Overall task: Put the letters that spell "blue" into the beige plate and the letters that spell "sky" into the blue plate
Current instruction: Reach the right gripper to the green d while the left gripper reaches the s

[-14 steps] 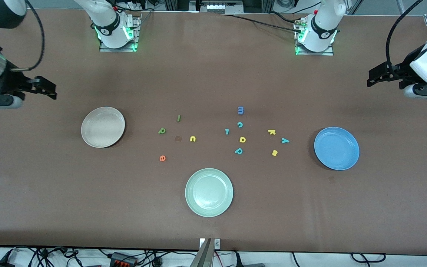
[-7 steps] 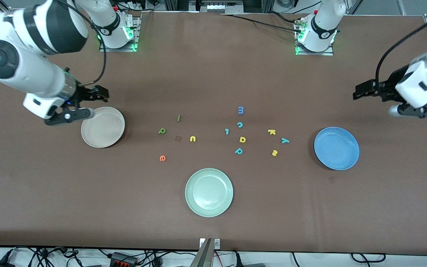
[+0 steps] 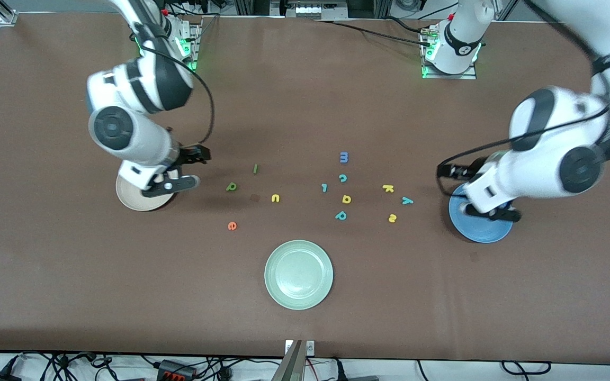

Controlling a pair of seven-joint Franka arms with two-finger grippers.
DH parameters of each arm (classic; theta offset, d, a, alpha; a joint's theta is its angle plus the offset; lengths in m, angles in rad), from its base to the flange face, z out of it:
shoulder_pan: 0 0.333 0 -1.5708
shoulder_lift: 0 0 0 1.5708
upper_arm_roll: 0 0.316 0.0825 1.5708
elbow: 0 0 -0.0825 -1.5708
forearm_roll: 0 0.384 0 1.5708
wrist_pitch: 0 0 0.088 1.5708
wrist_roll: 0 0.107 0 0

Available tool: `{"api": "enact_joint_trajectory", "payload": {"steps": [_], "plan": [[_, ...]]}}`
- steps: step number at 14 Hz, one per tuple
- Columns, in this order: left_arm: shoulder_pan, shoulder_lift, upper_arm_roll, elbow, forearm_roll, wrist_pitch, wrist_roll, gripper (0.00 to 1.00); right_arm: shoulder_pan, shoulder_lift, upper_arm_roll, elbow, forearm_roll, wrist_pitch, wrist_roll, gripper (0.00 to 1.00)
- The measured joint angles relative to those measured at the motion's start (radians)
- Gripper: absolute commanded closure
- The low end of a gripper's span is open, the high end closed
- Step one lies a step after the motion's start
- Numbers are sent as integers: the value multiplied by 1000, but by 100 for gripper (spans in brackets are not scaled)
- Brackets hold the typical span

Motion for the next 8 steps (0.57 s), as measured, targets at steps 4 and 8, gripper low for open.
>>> {"api": "enact_joint_trajectory", "payload": {"steps": [4, 8], "plan": [[-52, 146, -3, 25, 38, 242, 16, 0, 73, 95, 0, -40, 0, 133, 153, 0], [-134, 213, -5, 7, 84, 419, 16, 0, 81, 188, 0, -42, 0, 236, 222, 2]]}}
